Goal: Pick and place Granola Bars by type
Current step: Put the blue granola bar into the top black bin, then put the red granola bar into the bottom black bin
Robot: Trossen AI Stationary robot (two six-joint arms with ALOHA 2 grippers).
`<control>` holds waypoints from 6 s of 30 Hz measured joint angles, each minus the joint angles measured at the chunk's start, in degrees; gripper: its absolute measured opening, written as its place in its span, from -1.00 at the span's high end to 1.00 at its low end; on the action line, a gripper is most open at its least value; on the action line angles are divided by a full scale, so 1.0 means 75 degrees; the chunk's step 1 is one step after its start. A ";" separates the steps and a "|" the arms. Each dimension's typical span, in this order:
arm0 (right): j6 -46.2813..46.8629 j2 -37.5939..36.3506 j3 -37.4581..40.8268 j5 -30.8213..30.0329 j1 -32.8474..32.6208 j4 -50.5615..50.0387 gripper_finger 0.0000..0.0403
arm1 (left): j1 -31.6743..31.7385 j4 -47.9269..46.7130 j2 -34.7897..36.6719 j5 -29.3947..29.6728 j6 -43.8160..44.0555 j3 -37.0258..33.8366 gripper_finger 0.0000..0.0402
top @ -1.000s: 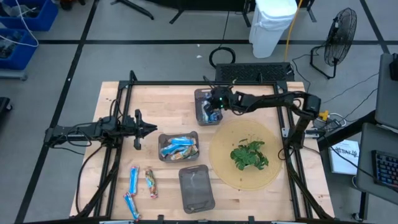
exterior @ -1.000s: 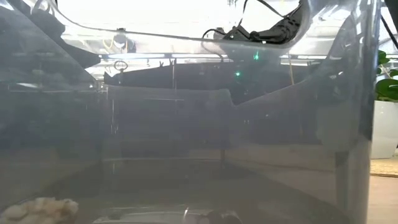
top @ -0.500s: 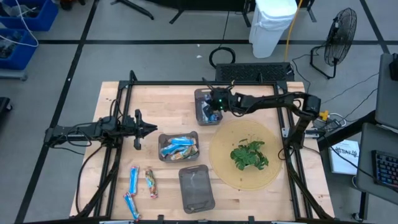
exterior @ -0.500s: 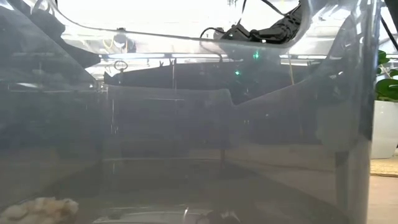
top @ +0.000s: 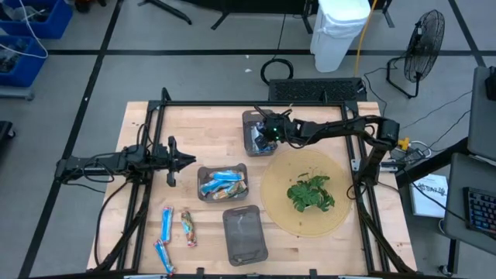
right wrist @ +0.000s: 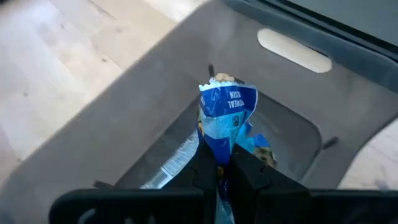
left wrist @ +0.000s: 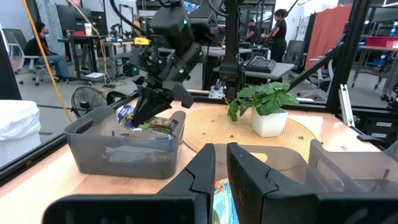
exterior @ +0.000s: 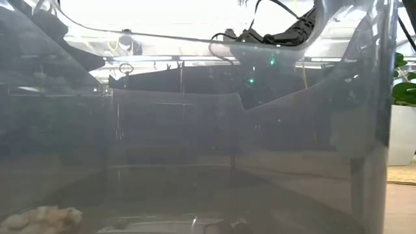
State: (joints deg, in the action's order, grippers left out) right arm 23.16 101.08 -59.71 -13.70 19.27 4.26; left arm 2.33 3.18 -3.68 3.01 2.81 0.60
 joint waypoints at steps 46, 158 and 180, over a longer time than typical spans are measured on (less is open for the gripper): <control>-0.1482 -0.0001 0.0275 0.3184 -0.0759 0.3917 0.28 | 0.0001 0.0000 -0.0001 0.0003 0.0000 0.0001 0.77; -0.2267 -1.3103 0.7656 0.1094 -0.2334 -0.0275 0.36 | 0.0000 0.0385 0.0000 0.0002 0.0882 0.0001 0.77; -0.2235 -1.3065 0.7663 0.1036 -0.2334 -0.0133 0.36 | -0.0962 -0.0255 -0.1597 -0.0058 0.0969 0.0749 0.93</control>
State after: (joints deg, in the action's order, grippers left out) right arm 6.39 3.09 -2.24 -5.93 1.76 3.26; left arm -4.88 1.27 -15.66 2.57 10.08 6.22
